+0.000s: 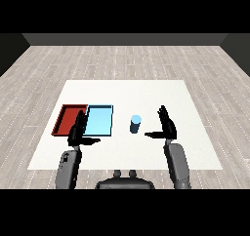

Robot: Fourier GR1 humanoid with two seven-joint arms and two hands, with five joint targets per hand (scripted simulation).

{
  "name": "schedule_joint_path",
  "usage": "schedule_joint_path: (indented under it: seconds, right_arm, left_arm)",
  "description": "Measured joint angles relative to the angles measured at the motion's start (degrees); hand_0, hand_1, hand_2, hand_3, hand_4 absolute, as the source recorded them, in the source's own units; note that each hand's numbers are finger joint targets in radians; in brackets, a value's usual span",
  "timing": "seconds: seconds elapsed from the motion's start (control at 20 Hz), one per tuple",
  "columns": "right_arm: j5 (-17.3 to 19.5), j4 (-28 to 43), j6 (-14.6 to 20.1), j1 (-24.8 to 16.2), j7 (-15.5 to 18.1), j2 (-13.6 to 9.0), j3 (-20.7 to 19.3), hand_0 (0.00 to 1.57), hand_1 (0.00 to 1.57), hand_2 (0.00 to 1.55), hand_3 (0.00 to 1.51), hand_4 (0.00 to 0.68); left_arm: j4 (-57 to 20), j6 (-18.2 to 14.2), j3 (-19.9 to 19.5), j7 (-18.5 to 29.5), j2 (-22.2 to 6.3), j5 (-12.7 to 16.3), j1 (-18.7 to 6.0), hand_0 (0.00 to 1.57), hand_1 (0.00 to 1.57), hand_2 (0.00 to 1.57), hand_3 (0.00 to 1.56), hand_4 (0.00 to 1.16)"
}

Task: Pick the blue can and put it in the blue box

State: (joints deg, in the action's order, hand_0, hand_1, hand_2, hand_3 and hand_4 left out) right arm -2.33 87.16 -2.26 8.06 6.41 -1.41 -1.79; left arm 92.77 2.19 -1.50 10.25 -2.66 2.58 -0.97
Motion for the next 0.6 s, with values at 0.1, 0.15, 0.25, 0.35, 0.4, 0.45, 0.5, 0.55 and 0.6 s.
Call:
schedule_joint_path:
  seconds: [0.1, 0.15, 0.25, 0.35, 0.4, 0.45, 0.5, 0.55, 0.6]
  right_arm:
    - [-1.86, 0.54, -1.20, 0.55, 1.88, 0.04, -0.30, 0.00, 0.00, 0.00, 0.00, 0.000]
    - [-2.87, -0.22, -2.23, 1.02, 3.13, -0.13, -0.83, 0.00, 0.00, 0.00, 0.00, 0.000]
    - [-3.61, -1.92, -3.63, 1.39, 5.92, -0.36, -1.31, 0.00, 0.00, 0.00, 0.00, 0.000]
    - [-3.48, -1.89, -3.59, 1.02, 7.15, 0.06, -0.92, 0.00, 0.00, 0.00, 0.00, 0.000]
    - [-4.02, -1.73, -4.31, 0.51, 7.55, -0.19, -1.04, 0.00, 0.00, 0.00, 0.00, 0.000]
    - [-4.30, -2.42, -4.24, 1.08, 7.78, -0.14, -1.29, 0.00, 0.00, 0.00, 0.00, 0.000]
    - [-4.71, -3.14, -4.60, 1.54, 8.16, -0.45, -1.70, 0.00, 0.00, 0.00, 0.00, 0.000]
    - [-4.34, -4.42, -4.09, 2.40, 8.69, -0.12, -1.60, 0.00, 0.00, 0.00, 0.00, 0.000]
    - [-4.26, -4.41, -4.34, 1.54, 9.56, -0.04, -1.35, 0.00, 0.00, 0.00, 0.00, 0.000]
  left_arm:
    - [-0.70, 0.78, -0.89, 4.61, 0.49, 1.17, -0.47, 0.00, 0.00, 0.00, 0.00, 0.00]
    - [-1.30, 1.00, -0.96, 6.34, 0.93, 1.48, -0.71, 0.00, 0.00, 0.00, 0.00, 0.00]
    - [-1.88, 2.00, -1.13, 9.77, 1.21, 2.09, 0.13, 0.00, 0.00, 0.00, 0.00, 0.00]
    - [-2.98, 3.09, -1.79, 12.81, 1.01, 2.81, 0.71, 0.00, 0.00, 0.00, 0.00, 0.00]
    - [-2.88, 3.22, -1.73, 13.95, 1.16, 2.81, 1.34, 0.00, 0.00, 0.00, 0.00, 0.00]
    - [-2.77, 3.54, -2.04, 14.20, 1.04, 3.36, 1.34, 0.00, 0.00, 0.00, 0.00, 0.00]
    - [-3.59, 3.61, -2.21, 14.81, 0.99, 3.43, 0.77, 0.00, 0.00, 0.00, 0.00, 0.00]
    - [-4.80, 3.80, -2.39, 15.40, 1.00, 3.63, 0.12, 0.00, 0.00, 0.00, 0.00, 0.00]
    - [-5.04, 3.65, -2.13, 16.00, 1.33, 3.56, 0.34, 0.00, 0.00, 0.00, 0.00, 0.00]
